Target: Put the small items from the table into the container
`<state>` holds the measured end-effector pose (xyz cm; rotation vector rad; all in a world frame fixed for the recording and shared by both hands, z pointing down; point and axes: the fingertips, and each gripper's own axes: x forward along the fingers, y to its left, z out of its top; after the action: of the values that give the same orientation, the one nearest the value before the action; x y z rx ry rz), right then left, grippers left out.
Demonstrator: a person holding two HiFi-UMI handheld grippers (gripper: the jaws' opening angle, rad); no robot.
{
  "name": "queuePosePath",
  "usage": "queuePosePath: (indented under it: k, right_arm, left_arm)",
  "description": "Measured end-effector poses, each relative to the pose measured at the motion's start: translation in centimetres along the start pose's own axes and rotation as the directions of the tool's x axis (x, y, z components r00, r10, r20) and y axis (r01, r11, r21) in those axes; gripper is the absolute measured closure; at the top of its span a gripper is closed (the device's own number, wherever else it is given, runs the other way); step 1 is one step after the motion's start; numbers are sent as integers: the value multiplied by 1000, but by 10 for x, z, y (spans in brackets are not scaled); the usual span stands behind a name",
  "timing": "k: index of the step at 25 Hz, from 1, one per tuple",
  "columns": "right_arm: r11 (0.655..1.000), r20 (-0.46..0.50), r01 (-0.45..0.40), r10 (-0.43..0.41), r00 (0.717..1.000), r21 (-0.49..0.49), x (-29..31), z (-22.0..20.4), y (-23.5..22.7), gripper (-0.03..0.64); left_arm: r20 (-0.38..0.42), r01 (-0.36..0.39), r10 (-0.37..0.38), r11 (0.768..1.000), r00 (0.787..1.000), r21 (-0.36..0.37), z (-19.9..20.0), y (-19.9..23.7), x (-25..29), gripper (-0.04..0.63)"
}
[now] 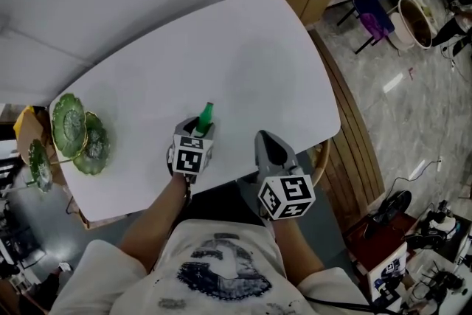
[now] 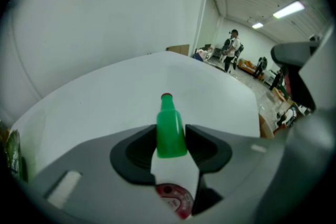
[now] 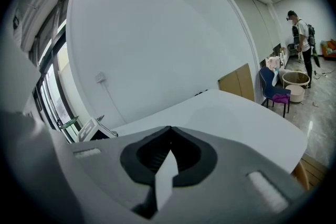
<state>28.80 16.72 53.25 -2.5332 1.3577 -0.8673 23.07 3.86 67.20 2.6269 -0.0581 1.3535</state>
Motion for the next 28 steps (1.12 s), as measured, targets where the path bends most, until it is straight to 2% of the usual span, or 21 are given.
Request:
queuePosePath:
  k: [6,14,21,28]
  right_arm:
    - [997,17,-77,77,997,-26,0,14,26,620]
    - [968,5,-233,235,972,-97,20,25,99,620]
    - [917,-56,-370,366,929,-147,29,11,173,620]
    - [870,-124,-462,446,886,-171,42,-8,237,620]
  left_arm:
    - [89,-48,49,999,995,-11,16,1,-50,424]
    - [183,-142,158,985,970,-100,5,38,-137,425]
    - [222,-237,278,952,934,-195,-22,79,-200,425]
    - [227,-295,358,916,906,-270,-48,120,-247,425]
